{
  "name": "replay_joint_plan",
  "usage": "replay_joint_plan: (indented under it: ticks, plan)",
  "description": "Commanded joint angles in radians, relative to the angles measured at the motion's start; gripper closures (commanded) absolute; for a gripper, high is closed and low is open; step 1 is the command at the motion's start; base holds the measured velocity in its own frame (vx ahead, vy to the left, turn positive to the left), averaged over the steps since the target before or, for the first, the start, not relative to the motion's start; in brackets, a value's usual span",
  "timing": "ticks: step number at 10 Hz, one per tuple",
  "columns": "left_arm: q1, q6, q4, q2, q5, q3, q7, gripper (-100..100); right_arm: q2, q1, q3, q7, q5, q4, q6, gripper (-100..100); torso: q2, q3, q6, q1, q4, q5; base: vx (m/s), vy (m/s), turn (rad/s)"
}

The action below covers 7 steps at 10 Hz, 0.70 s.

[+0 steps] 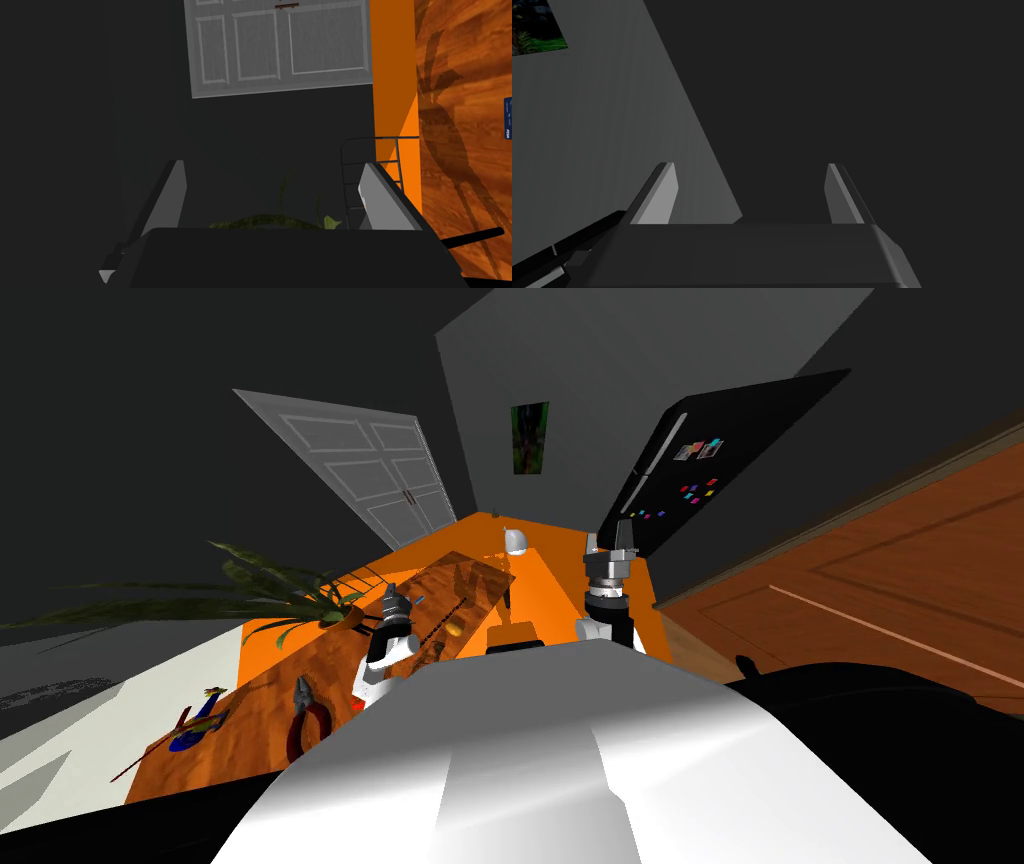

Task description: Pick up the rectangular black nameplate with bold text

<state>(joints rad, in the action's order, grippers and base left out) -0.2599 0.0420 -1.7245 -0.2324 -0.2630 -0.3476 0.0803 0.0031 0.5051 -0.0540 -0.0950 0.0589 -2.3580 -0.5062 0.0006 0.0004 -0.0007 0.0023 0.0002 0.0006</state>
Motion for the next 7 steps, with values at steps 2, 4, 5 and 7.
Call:
replay_joint_plan:
  ticks: [2, 4, 5, 7]
  plan:
    - [0.022, -0.045, 0.071, -0.014, -0.027, -0.025, -0.003, -100, 0.0, 0.0, 0.0, 0.0, 0.0, 0.0, 0.0, 0, -0.001, 0.0, 0.0, -0.001, 0.0, 0.0, -0.008, 0.012, -0.083]
    - [0.037, -0.085, 0.124, -0.024, -0.051, -0.046, -0.006, -100, 0.0, 0.0, 0.0, 0.0, 0.0, 0.0, 0.0, 0, -0.001, 0.0, 0.0, 0.0, 0.0, 0.0, -0.017, 0.026, -0.194]
    - [0.037, -0.085, 0.155, -0.024, -0.051, -0.046, -0.006, -100, 0.0, 0.0, 0.0, 0.0, 0.0, 0.0, 0.0, 0, -0.001, 0.0, 0.001, 0.0, 0.0, 0.0, -0.017, 0.031, -0.104]
    - [0.052, -0.124, 0.222, -0.035, -0.076, -0.068, -0.011, -100, 0.0, 0.0, 0.0, 0.0, 0.0, 0.0, 0.0, 0, 0.0, 0.0, 0.001, 0.001, 0.0, 0.0, -0.019, 0.029, -0.181]
